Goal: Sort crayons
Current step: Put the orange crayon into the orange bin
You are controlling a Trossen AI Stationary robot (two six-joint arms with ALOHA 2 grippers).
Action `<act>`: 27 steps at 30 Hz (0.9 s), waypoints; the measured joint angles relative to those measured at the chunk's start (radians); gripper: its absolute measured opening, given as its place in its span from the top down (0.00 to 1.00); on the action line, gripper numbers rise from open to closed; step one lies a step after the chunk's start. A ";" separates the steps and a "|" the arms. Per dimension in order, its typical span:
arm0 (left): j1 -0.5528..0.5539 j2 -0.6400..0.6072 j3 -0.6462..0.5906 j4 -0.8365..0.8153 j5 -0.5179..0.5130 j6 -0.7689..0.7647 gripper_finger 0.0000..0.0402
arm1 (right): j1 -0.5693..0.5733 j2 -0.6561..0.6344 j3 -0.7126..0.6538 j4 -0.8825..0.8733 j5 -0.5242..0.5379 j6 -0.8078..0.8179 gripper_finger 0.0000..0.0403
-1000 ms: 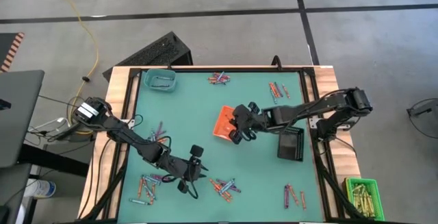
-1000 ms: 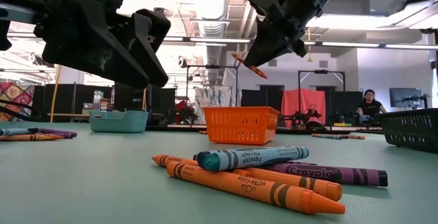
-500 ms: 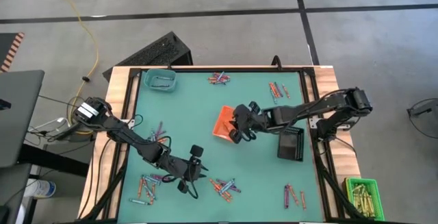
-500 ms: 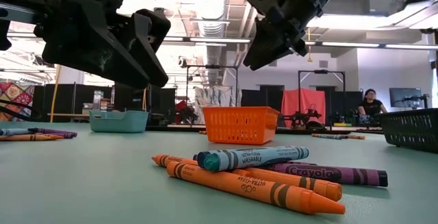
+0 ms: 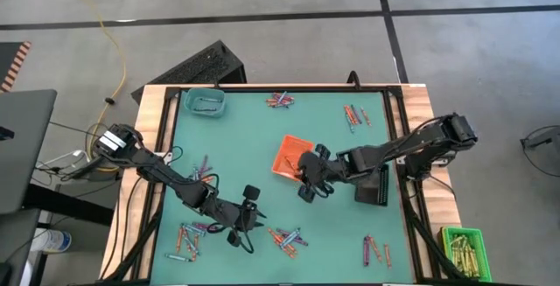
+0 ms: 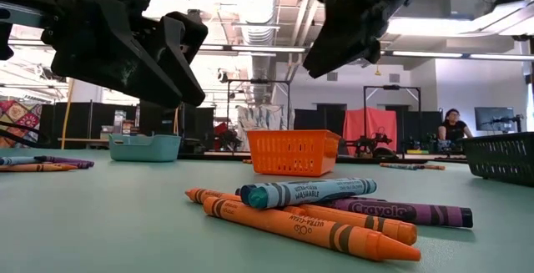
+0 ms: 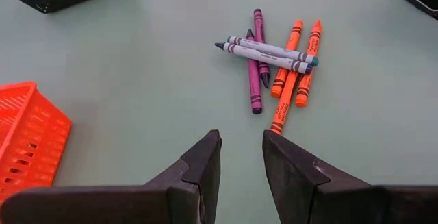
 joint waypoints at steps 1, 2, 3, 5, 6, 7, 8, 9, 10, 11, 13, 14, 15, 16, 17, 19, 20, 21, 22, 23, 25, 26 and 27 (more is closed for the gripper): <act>0.000 0.000 0.000 0.000 0.000 0.000 0.75 | 0.016 0.000 0.000 -0.001 -0.015 0.000 0.75; 0.000 0.000 0.000 -0.001 0.000 0.000 0.75 | 0.033 0.000 0.000 -0.003 -0.029 0.005 0.75; 0.000 0.000 0.000 -0.002 0.000 0.000 0.75 | 0.051 0.000 0.000 -0.004 -0.042 0.008 0.75; 0.000 0.000 0.000 -0.003 0.001 0.000 0.75 | 0.088 0.000 0.000 -0.004 -0.077 0.018 0.75; 0.000 0.000 0.000 -0.003 0.002 0.000 0.75 | 0.107 0.000 0.000 -0.005 -0.096 0.025 0.75; 0.000 0.000 0.000 -0.003 0.003 0.000 0.75 | 0.126 0.000 0.000 -0.007 -0.119 0.032 0.75; 0.000 0.000 0.000 -0.004 0.003 0.000 0.75 | 0.145 0.000 0.000 -0.009 -0.143 0.036 0.75; 0.000 0.000 0.000 -0.004 0.002 0.000 0.75 | 0.165 0.000 0.000 -0.013 -0.169 0.041 0.75; 0.000 0.000 0.000 -0.004 0.002 0.000 0.75 | 0.186 0.000 0.000 -0.017 -0.193 0.050 0.75; 0.000 0.000 0.000 -0.004 0.003 0.000 0.75 | 0.208 0.000 0.000 -0.024 -0.211 0.066 0.75; 0.000 0.000 0.000 -0.004 0.002 -0.002 0.75 | 0.249 0.000 0.000 -0.047 -0.243 0.105 0.75; 0.000 0.000 0.000 -0.004 0.002 -0.004 0.75 | 0.269 0.000 0.000 -0.059 -0.258 0.129 0.75; 0.000 0.000 0.000 -0.004 0.002 -0.005 0.75 | 0.291 0.000 0.000 -0.075 -0.269 0.154 0.75; 0.000 0.000 0.000 -0.004 0.002 -0.005 0.75 | 0.310 0.000 0.000 -0.090 -0.281 0.183 0.75; 0.000 0.000 0.000 -0.004 0.002 -0.007 0.75 | 0.333 0.000 0.000 -0.105 -0.291 0.212 0.75; 0.000 0.000 0.000 -0.005 0.005 -0.012 0.75 | 0.374 0.000 0.000 -0.137 -0.312 0.278 0.75; 0.000 0.000 0.000 -0.005 0.006 -0.013 0.75 | 0.396 0.000 0.000 -0.149 -0.320 0.315 0.75; 0.000 0.000 0.000 -0.005 0.006 -0.014 0.75 | 0.418 0.000 0.000 -0.161 -0.330 0.351 0.75; 0.000 0.000 0.000 -0.005 0.006 -0.014 0.75 | 0.440 0.000 0.000 -0.171 -0.337 0.390 0.75; 0.000 0.000 0.000 -0.005 0.006 -0.014 0.75 | 0.465 0.000 0.000 -0.180 -0.341 0.430 0.75; 0.000 0.000 0.000 -0.005 0.006 -0.015 0.75 | 0.514 0.000 0.000 -0.194 -0.345 0.512 0.75; 0.000 0.000 0.000 -0.005 0.006 -0.015 0.75 | 0.539 0.000 0.000 -0.198 -0.345 0.555 0.75; 0.000 0.000 0.000 -0.005 0.006 -0.015 0.75 | 0.564 0.000 0.000 -0.203 -0.345 0.599 0.75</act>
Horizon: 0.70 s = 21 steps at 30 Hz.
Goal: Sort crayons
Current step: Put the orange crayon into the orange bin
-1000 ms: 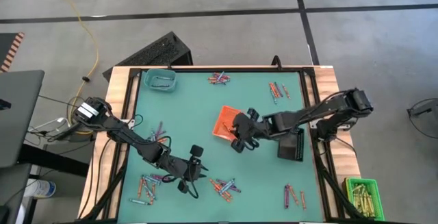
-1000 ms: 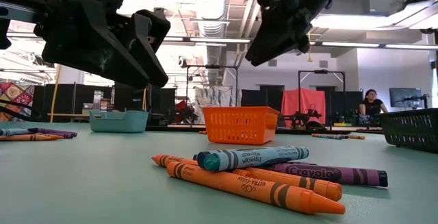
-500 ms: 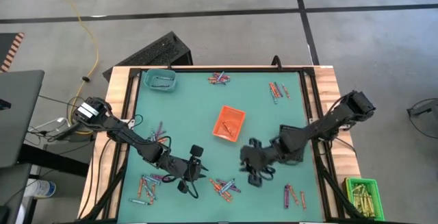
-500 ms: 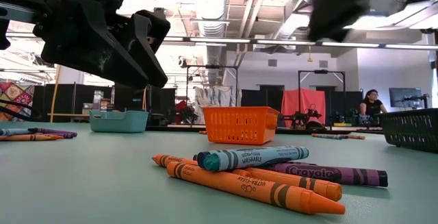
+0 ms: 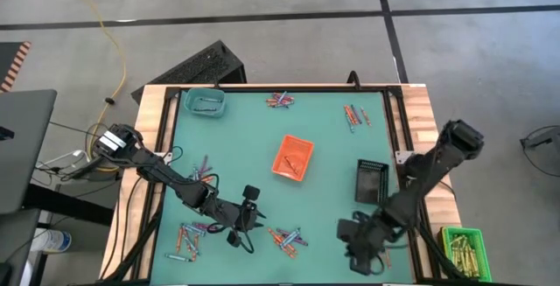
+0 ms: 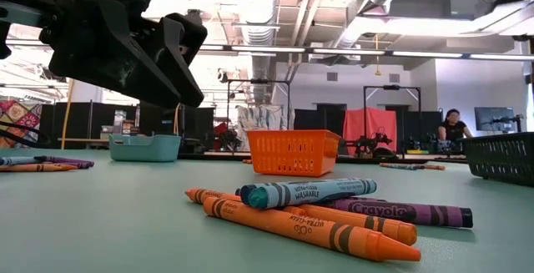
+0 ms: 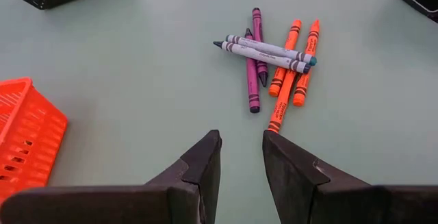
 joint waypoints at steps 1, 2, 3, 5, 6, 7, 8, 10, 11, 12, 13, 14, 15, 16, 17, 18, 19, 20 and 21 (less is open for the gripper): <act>0.000 0.000 0.000 0.000 0.000 0.000 0.75 | 0.023 0.000 0.000 -0.010 0.002 0.047 0.75; 0.001 0.000 0.000 0.000 0.000 0.000 0.75 | 0.049 0.000 0.000 -0.022 0.008 0.098 0.75; 0.001 0.000 0.000 0.000 0.000 0.000 0.75 | 0.073 0.000 0.000 -0.037 0.016 0.149 0.75; 0.001 0.000 0.000 0.000 -0.004 0.000 0.75 | 0.122 0.000 0.000 -0.073 0.039 0.249 0.75; 0.002 0.000 0.000 0.000 -0.004 0.000 0.75 | 0.145 0.000 0.000 -0.098 0.053 0.294 0.75; 0.004 0.000 0.000 0.000 -0.004 0.000 0.75 | 0.169 0.000 0.000 -0.124 0.067 0.346 0.75; 0.006 0.000 0.000 0.000 -0.004 0.000 0.75 | 0.191 0.000 0.000 -0.152 0.081 0.398 0.75; 0.013 0.000 0.000 0.001 -0.004 -0.004 0.75 | 0.228 0.000 0.000 -0.210 0.098 0.507 0.75; 0.018 0.000 0.000 0.001 -0.004 -0.006 0.75 | 0.245 0.000 0.000 -0.235 0.105 0.558 0.75; 0.021 0.000 0.000 0.001 -0.003 -0.007 0.75 | 0.260 0.000 0.000 -0.255 0.114 0.608 0.75; 0.025 0.000 0.000 0.001 -0.001 -0.007 0.75 | 0.272 0.000 0.000 -0.273 0.123 0.652 0.75; 0.029 0.000 0.000 0.001 -0.001 -0.007 0.75 | 0.283 0.000 0.000 -0.286 0.131 0.694 0.75; 0.031 0.000 0.000 0.001 -0.001 -0.008 0.75 | 0.294 0.000 0.000 -0.299 0.139 0.734 0.75; 0.033 0.000 0.000 0.001 0.000 -0.011 0.75 | 0.304 0.006 0.000 -0.308 0.147 0.772 0.75; 0.035 0.000 0.000 0.002 0.000 -0.013 0.75 | 0.311 0.014 0.000 -0.316 0.148 0.806 0.75; 0.036 0.000 0.000 0.002 0.000 -0.015 0.75 | 0.317 0.026 0.000 -0.324 0.146 0.833 0.75; 0.037 0.000 0.000 0.003 0.000 -0.015 0.75 | 0.324 0.041 0.000 -0.326 0.145 0.852 0.75; 0.037 0.000 0.000 0.004 0.000 -0.015 0.75 | 0.329 0.058 0.000 -0.325 0.134 0.869 0.75; 0.037 0.000 0.000 0.005 0.000 -0.015 0.75 | 0.332 0.075 0.000 -0.325 0.120 0.883 0.75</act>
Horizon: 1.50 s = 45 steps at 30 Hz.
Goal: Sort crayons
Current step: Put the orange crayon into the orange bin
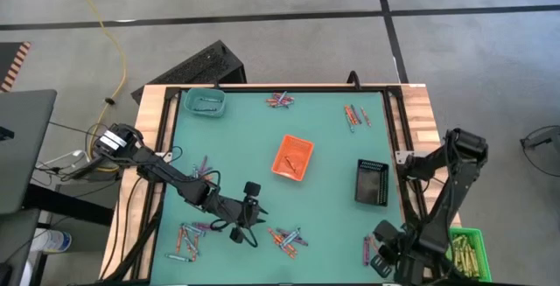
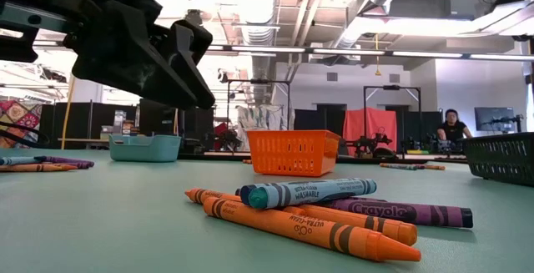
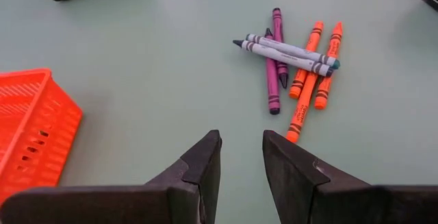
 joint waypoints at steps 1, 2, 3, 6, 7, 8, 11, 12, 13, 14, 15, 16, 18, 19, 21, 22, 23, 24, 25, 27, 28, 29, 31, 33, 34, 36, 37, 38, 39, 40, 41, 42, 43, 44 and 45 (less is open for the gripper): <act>0.000 0.000 0.000 0.000 0.000 0.000 0.75 | 0.003 0.016 0.000 0.001 -0.018 0.012 0.75; 0.000 0.000 0.000 0.000 0.000 0.000 0.75 | 0.005 0.030 0.000 0.001 -0.037 0.022 0.75; 0.000 0.000 0.000 0.000 0.000 0.000 0.75 | 0.008 0.042 0.000 0.001 -0.051 0.031 0.75; 0.000 0.000 0.000 0.000 0.000 0.001 0.75 | 0.009 0.066 0.000 0.004 -0.057 0.049 0.75; 0.000 0.000 0.000 0.000 0.001 0.004 0.75 | 0.009 0.072 0.000 0.008 -0.057 0.049 0.75; 0.000 0.000 0.000 0.000 0.001 0.005 0.75 | 0.009 0.076 0.000 0.010 -0.057 0.048 0.75; 0.000 0.000 0.000 0.000 0.001 0.004 0.75 | 0.008 0.089 0.000 0.010 -0.057 0.049 0.75; 0.000 0.000 0.000 0.000 0.001 0.002 0.75 | 0.011 0.091 0.000 0.008 -0.057 0.048 0.75; 0.000 0.000 0.000 0.000 0.001 0.001 0.75 | 0.015 0.094 0.001 0.008 -0.057 0.048 0.75; 0.000 0.000 0.000 0.000 0.002 0.000 0.75 | 0.016 0.096 0.001 0.007 -0.057 0.049 0.75; 0.000 0.000 0.000 0.000 0.002 -0.004 0.75 | 0.019 0.101 0.001 0.004 -0.057 0.049 0.75; 0.000 0.000 0.000 0.000 0.002 -0.008 0.75 | 0.023 0.105 0.001 0.004 -0.059 0.049 0.75; 0.000 0.000 0.000 0.002 0.002 -0.008 0.75 | 0.029 0.117 0.001 0.005 -0.073 0.053 0.75; 0.000 0.000 0.000 0.001 0.002 -0.009 0.75 | 0.032 0.123 0.001 0.005 -0.080 0.055 0.75; 0.000 0.000 0.000 0.002 0.002 -0.010 0.75 | 0.041 0.140 0.001 0.009 -0.080 0.064 0.75; 0.000 0.000 0.000 0.003 0.002 -0.010 0.75 | 0.045 0.151 0.001 0.012 -0.084 0.065 0.75; 0.000 0.000 0.000 0.004 0.002 -0.010 0.75 | 0.049 0.157 0.002 0.016 -0.086 0.066 0.75; 0.000 0.000 0.000 0.004 0.002 -0.010 0.75 | 0.053 0.165 0.003 0.018 -0.089 0.066 0.75; 0.001 0.000 0.000 0.004 0.002 -0.010 0.75 | 0.056 0.171 0.006 0.023 -0.097 0.065 0.75; 0.001 0.000 0.000 0.004 0.002 -0.014 0.75 | 0.062 0.180 0.006 0.024 -0.108 0.067 0.75; 0.001 0.000 0.000 0.005 0.000 -0.017 0.75 | 0.067 0.185 0.006 0.024 -0.106 0.068 0.75; 0.001 0.000 0.000 0.005 0.000 -0.019 0.75 | 0.072 0.186 0.006 0.024 -0.102 0.071 0.75; 0.001 0.000 0.000 0.005 -0.001 -0.022 0.75 | 0.078 0.187 0.006 0.023 -0.097 0.071 0.77; 0.001 0.000 0.000 0.006 -0.001 -0.024 0.75 | 0.079 0.187 0.005 0.023 -0.097 0.069 0.80; 0.001 0.000 0.000 0.007 -0.001 -0.026 0.75 | 0.079 0.187 0.005 0.023 -0.097 0.065 0.83; 0.001 0.000 0.000 0.009 -0.001 -0.026 0.75 | 0.079 0.188 0.005 0.022 -0.098 0.047 0.89; 0.001 0.000 0.000 0.012 -0.001 -0.026 0.75 | 0.078 0.188 0.005 0.022 -0.098 0.042 0.92; 0.001 0.000 0.000 0.016 -0.001 -0.026 0.75 | 0.078 0.188 0.004 0.022 -0.099 0.037 0.96; 0.001 0.000 0.000 0.020 -0.001 -0.026 0.75 | 0.077 0.188 0.004 0.022 -0.100 0.031 0.97; 0.001 0.000 0.000 0.023 -0.001 -0.026 0.75 | 0.077 0.189 0.004 0.021 -0.101 0.030 0.98; 0.001 0.000 0.000 0.024 -0.001 -0.026 0.75 | 0.077 0.189 0.004 0.019 -0.101 0.029 0.98; 0.001 0.000 0.000 0.024 -0.002 -0.025 0.75 | 0.077 0.189 0.004 0.016 -0.101 0.029 0.98; 0.001 0.000 0.000 0.024 -0.002 -0.025 0.75 | 0.077 0.188 0.004 0.013 -0.101 0.028 0.98; 0.001 0.000 0.000 0.023 -0.002 -0.025 0.75 | 0.077 0.186 0.004 0.011 -0.101 0.028 0.99; 0.001 0.000 0.000 0.024 -0.002 -0.025 0.75 | 0.077 0.182 0.004 0.008 -0.101 0.027 0.99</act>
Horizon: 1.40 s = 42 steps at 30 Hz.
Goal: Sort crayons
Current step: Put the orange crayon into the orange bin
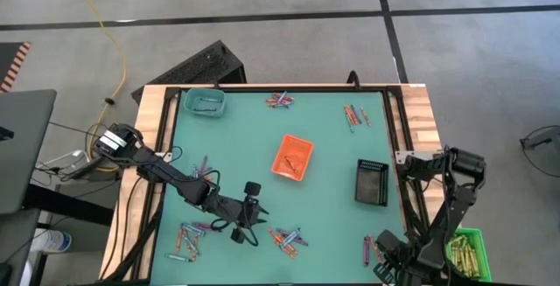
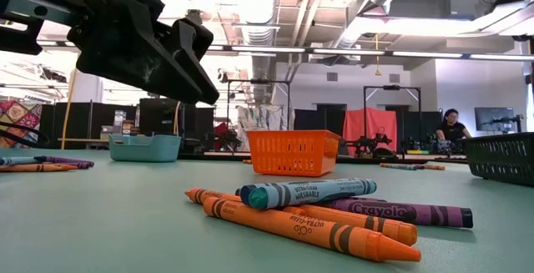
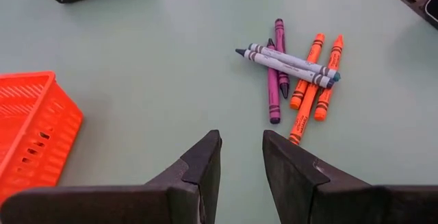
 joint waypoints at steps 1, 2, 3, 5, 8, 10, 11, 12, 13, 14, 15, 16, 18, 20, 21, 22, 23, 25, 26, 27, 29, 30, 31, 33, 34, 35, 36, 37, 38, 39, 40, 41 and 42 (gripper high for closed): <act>0.000 0.000 0.000 0.000 0.000 0.001 0.75 | 0.000 -0.004 0.000 -0.004 0.000 -0.001 0.99; 0.000 0.000 0.000 0.000 0.000 0.004 0.75 | -0.001 -0.009 -0.001 -0.010 0.000 -0.002 0.99; 0.000 0.000 0.000 0.000 0.000 0.008 0.75 | -0.001 -0.014 -0.002 -0.015 0.000 -0.003 0.99; 0.000 0.000 0.000 0.000 0.000 0.016 0.75 | -0.007 -0.020 0.010 -0.032 0.002 -0.005 1.00; 0.000 0.000 0.000 0.000 -0.001 0.025 0.75 | -0.023 -0.025 0.024 -0.063 0.000 -0.034 1.00; 0.000 0.000 0.000 -0.001 -0.002 0.031 0.75 | -0.040 -0.041 0.021 -0.138 -0.007 -0.091 1.00; 0.000 0.000 0.000 -0.001 -0.002 0.035 0.75 | -0.049 -0.042 0.023 -0.158 -0.015 -0.103 1.00; 0.000 0.000 0.000 0.000 -0.002 0.038 0.75 | -0.054 -0.040 0.023 -0.171 -0.030 -0.116 1.00; 0.002 0.000 0.000 0.000 -0.002 0.041 0.75 | -0.060 -0.040 0.027 -0.184 -0.035 -0.124 1.00; 0.003 0.000 0.000 0.001 -0.002 0.041 0.75 | -0.067 -0.042 0.036 -0.206 -0.049 -0.130 1.00; 0.003 0.000 0.000 0.002 -0.001 0.041 0.75 | -0.073 -0.045 0.046 -0.231 -0.056 -0.138 1.00; 0.004 0.000 0.000 -0.001 -0.002 0.041 0.75 | -0.078 -0.046 0.060 -0.258 -0.058 -0.148 1.00; 0.005 0.000 0.000 0.000 -0.002 0.050 0.75 | -0.089 -0.052 0.079 -0.318 -0.055 -0.166 1.00; 0.005 0.000 0.000 -0.002 -0.002 0.052 0.75 | -0.106 -0.070 0.096 -0.367 -0.028 -0.178 1.00; 0.005 0.000 0.000 -0.002 -0.002 0.053 0.75 | -0.112 -0.080 0.103 -0.379 -0.005 -0.185 1.00; 0.005 0.000 0.000 -0.001 -0.002 0.057 0.75 | -0.120 -0.090 0.109 -0.382 0.021 -0.193 1.00; 0.005 0.000 0.000 -0.002 -0.002 0.063 0.75 | -0.128 -0.101 0.112 -0.388 0.054 -0.204 1.00; 0.005 0.000 0.000 -0.001 -0.003 0.073 0.75 | -0.145 -0.122 0.118 -0.400 0.128 -0.230 1.00; 0.005 0.000 0.000 -0.002 -0.005 0.078 0.75 | -0.156 -0.133 0.121 -0.400 0.168 -0.249 1.00; 0.005 0.000 0.000 -0.002 -0.012 0.082 0.75 | -0.167 -0.144 0.122 -0.394 0.212 -0.271 1.00; 0.006 0.000 0.000 -0.003 -0.024 0.093 0.75 | -0.195 -0.166 0.122 -0.392 0.295 -0.318 1.00; 0.007 0.000 0.000 -0.005 -0.027 0.094 0.75 | -0.211 -0.175 0.122 -0.392 0.333 -0.346 1.00; 0.009 0.000 0.000 -0.006 -0.027 0.094 0.75 | -0.228 -0.184 0.122 -0.390 0.367 -0.373 1.00; 0.014 0.000 0.000 -0.006 -0.027 0.094 0.75 | -0.266 -0.199 0.122 -0.377 0.436 -0.442 1.00; 0.014 0.000 0.000 -0.006 -0.027 0.094 0.75 | -0.287 -0.206 0.122 -0.369 0.467 -0.481 1.00; 0.014 0.000 0.000 -0.006 -0.028 0.094 0.75 | -0.310 -0.214 0.122 -0.356 0.496 -0.524 1.00; 0.014 0.000 0.000 -0.006 -0.029 0.094 0.75 | -0.335 -0.221 0.122 -0.337 0.526 -0.571 1.00; 0.014 0.000 0.000 -0.006 -0.028 0.094 0.75 | -0.361 -0.226 0.123 -0.315 0.556 -0.620 1.00; 0.014 0.000 0.000 -0.006 -0.028 0.094 0.75 | -0.388 -0.231 0.123 -0.292 0.584 -0.673 1.00; 0.014 0.000 0.000 -0.006 -0.028 0.094 0.75 | -0.415 -0.236 0.123 -0.265 0.613 -0.727 1.00; 0.014 0.000 0.000 -0.006 -0.028 0.094 0.75 | -0.444 -0.240 0.123 -0.236 0.639 -0.780 1.00; 0.014 0.000 0.000 -0.006 -0.028 0.094 0.75 | -0.472 -0.244 0.123 -0.207 0.663 -0.832 1.00; 0.014 0.000 0.000 -0.005 -0.028 0.094 0.75 | -0.503 -0.245 0.124 -0.179 0.682 -0.880 1.00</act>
